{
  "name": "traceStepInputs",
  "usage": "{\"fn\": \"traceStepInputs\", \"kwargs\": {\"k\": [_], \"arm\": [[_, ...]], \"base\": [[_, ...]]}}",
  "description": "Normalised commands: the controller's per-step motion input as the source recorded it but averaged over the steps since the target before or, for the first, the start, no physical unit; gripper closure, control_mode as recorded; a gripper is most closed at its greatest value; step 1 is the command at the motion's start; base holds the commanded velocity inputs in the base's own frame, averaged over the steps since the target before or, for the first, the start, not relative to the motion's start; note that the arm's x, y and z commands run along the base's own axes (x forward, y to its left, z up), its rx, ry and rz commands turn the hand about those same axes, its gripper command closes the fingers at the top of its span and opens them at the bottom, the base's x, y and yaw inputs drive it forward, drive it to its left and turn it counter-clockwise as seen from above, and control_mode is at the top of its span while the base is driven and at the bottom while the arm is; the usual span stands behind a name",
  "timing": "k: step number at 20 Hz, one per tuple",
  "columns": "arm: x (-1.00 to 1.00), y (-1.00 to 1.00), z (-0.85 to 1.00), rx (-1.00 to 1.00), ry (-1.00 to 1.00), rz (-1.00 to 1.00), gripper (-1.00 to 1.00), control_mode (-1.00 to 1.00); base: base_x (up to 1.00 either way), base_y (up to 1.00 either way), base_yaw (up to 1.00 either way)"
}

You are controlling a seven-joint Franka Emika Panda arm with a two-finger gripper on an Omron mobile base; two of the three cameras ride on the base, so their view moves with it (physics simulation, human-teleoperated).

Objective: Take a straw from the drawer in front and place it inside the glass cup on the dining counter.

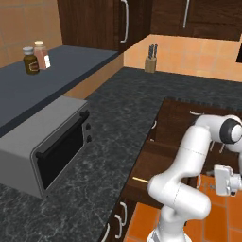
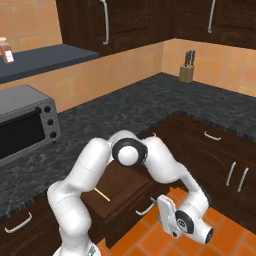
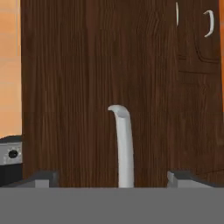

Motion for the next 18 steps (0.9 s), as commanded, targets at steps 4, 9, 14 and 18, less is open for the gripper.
{"fn": "traceStepInputs", "kwargs": {"k": [4,9,14,18], "arm": [[-0.58,0.06,0.96,-0.22,0.0,0.0,-1.0,-1.0],[-0.23,0.23,1.0,-0.28,0.0,0.0,-1.0,-1.0],[0.01,0.36,1.0,-0.26,0.03,0.02,-1.0,-1.0],[0.18,0.46,0.78,-0.14,0.16,0.08,-1.0,-1.0]], "base": [[0.0,0.0,0.0],[0.0,0.0,0.0],[0.0,0.0,0.0],[0.0,0.0,0.0]]}}
